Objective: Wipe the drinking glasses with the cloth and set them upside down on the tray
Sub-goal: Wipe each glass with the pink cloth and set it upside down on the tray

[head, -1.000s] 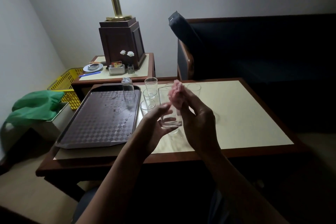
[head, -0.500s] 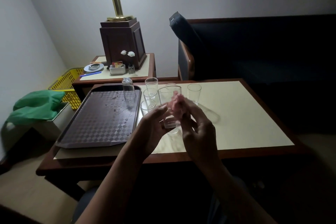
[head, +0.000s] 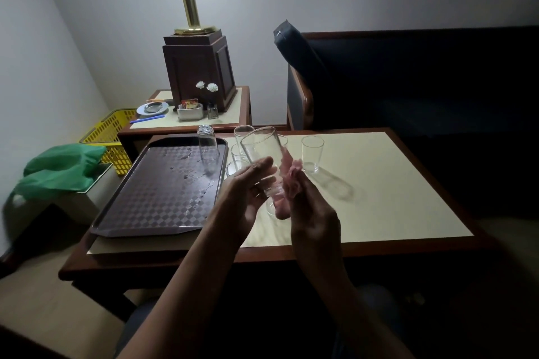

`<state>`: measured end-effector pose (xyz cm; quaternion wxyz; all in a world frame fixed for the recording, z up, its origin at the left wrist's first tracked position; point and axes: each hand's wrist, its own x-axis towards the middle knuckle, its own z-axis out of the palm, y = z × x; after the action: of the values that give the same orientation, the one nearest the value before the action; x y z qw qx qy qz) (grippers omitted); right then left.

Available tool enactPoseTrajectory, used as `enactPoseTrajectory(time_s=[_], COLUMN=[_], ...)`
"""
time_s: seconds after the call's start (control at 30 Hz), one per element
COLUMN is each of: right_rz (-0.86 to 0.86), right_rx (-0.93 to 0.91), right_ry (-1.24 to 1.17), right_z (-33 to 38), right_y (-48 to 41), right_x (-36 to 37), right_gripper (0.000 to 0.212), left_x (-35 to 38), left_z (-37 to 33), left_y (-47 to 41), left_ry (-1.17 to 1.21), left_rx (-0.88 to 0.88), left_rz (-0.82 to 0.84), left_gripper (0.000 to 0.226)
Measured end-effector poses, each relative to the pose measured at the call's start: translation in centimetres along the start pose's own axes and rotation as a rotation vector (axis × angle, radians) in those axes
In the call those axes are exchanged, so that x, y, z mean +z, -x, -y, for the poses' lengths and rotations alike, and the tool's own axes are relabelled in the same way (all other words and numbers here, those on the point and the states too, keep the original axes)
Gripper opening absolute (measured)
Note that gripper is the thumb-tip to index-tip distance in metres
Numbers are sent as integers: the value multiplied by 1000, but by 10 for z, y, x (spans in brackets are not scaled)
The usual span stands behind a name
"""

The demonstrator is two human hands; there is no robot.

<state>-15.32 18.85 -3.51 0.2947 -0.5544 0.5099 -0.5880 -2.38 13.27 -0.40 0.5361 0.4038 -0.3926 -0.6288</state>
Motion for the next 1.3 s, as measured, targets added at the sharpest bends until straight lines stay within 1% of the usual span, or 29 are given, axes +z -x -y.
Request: enactPoseTrajectory(time_s=[0.07, 0.17, 0.2, 0.27, 0.33, 0.37, 0.4, 0.47, 0.5, 0.53, 0.57, 0.6, 0.63, 0.7, 0.73, 0.77, 0.87, 0.93, 1.0, 1.07, 1.1, 1.2, 1.3], right_rz=[-31, -48, -75, -138, -175, -179, -157, -96, -55, -39, -40, -47, -40, 10, 26, 25, 43, 95, 153, 196, 193, 154, 165], right_rx=[54, 239, 247, 177, 60, 38, 68, 232, 326, 380, 395, 362, 285, 91, 15, -17, -32, 6, 32, 22, 12, -64, -24], right_ry=[-23, -248, -269, -169, -87, -86, -116, -281, -412, -491, -523, -481, -406, -185, -108, -86, -48, -95, -164, -202, -214, -229, -253], right_z=[-1, -9, -11, -10, -5, -6, -6, -4, 2, 6, 9, 9, 9, 3, 1, -3, 3, 12, 24, 32, 34, 31, 20], right_y=[3, -10, -11, -5, 7, 10, 7, -7, -15, -22, -25, -25, -20, -6, 0, 4, -7, -21, -35, -42, -42, -32, -18], right_x=[7, 9, 9, 8, 8, 7, 5, -2, -5, -8, -9, -8, -7, -4, -3, -4, -13, -20, -27, -29, -29, -27, -16], right_gripper=[46, 43, 44, 46, 38, 36, 35, 40, 38, 31, 31, 40, 48, 51, 50, 49, 42, 33, 33, 33, 34, 39, 42], left_x=[6, 14, 16, 18, 17, 17, 16, 18, 20, 21, 23, 23, 22, 19, 17, 15, 7, 2, -2, -4, -4, -5, -6], left_z=[3, 11, 12, 13, 11, 11, 11, 12, 15, 17, 18, 20, 20, 18, 15, 14, 9, 7, 2, -3, -6, -6, -3], left_y=[4, 10, 11, 10, 7, 6, 7, 10, 12, 13, 14, 13, 10, 6, 5, 5, 5, 3, 1, 1, 1, 1, 3], left_ry=[21, 69, 76, 96, 129, 139, 137, 111, 97, 76, 53, 32, 24, 44, 50, 41, -32, -38, -46, -36, -6, 142, 211], left_rx=[6, 20, 23, 44, 54, 62, 67, 62, 64, 73, 86, 98, 104, 92, 74, 55, -3, -49, -86, -101, -109, -119, -92], left_rz=[-57, -88, -99, -108, -111, -112, -107, -93, -89, -98, -116, -135, -146, -148, -138, -122, -13, 101, 228, 300, 298, 222, 156], left_gripper=[57, 58, 57, 60, 61, 61, 59, 55, 54, 54, 54, 55, 57, 60, 61, 61, 57, 56, 54, 55, 58, 70, 67])
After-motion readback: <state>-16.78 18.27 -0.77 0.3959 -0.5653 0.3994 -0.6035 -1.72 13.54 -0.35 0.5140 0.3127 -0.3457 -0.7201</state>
